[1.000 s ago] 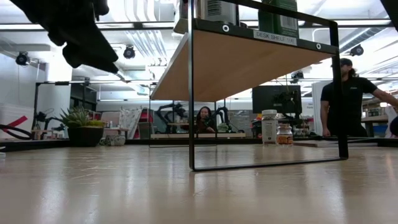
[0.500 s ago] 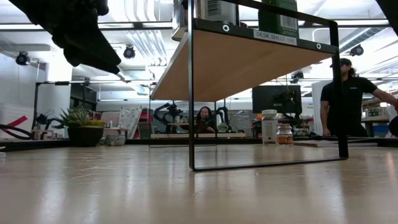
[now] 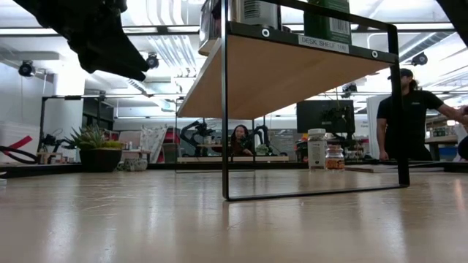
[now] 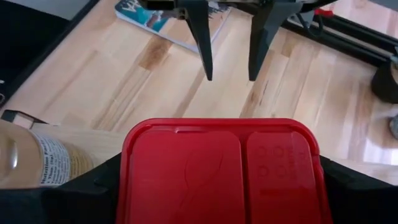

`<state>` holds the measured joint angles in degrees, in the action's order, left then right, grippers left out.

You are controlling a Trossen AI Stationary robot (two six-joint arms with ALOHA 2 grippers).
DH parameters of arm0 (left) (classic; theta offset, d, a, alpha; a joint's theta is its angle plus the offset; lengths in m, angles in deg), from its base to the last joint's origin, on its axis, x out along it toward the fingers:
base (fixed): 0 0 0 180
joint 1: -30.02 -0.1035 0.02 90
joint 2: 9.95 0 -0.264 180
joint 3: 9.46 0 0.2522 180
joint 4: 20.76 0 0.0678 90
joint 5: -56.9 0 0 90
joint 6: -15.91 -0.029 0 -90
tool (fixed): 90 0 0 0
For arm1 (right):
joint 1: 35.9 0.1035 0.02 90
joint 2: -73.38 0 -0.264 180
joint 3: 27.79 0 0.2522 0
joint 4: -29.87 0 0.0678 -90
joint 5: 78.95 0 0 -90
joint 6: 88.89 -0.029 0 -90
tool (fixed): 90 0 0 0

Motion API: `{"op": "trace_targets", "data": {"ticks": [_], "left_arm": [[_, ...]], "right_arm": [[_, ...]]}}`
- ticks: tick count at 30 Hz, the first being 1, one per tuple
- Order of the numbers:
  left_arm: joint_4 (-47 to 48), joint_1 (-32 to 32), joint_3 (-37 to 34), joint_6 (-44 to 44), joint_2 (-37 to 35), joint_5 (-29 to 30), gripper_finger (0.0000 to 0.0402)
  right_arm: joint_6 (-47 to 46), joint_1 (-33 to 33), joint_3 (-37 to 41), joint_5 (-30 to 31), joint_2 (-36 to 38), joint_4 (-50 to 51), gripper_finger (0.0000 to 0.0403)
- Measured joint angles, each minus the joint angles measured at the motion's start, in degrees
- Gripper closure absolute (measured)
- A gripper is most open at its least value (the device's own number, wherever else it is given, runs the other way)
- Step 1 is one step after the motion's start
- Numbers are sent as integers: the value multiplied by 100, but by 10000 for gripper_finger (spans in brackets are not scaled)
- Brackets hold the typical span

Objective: Shelf spices
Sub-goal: Put the red seasoning can on the shelf aligned with the other brown seasoning bottle

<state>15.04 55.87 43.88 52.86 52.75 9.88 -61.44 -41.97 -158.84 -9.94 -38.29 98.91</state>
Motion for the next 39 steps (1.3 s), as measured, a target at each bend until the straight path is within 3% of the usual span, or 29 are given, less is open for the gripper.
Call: {"op": "trace_targets", "data": {"ticks": [9,39], "left_arm": [[-7,0,0,0,2,1,198],[-20,1,0,-21,0,0,198]], "right_arm": [[65,-121,18,-493,-154,23,127],[70,-121,5,-174,-378,149,121]]}}
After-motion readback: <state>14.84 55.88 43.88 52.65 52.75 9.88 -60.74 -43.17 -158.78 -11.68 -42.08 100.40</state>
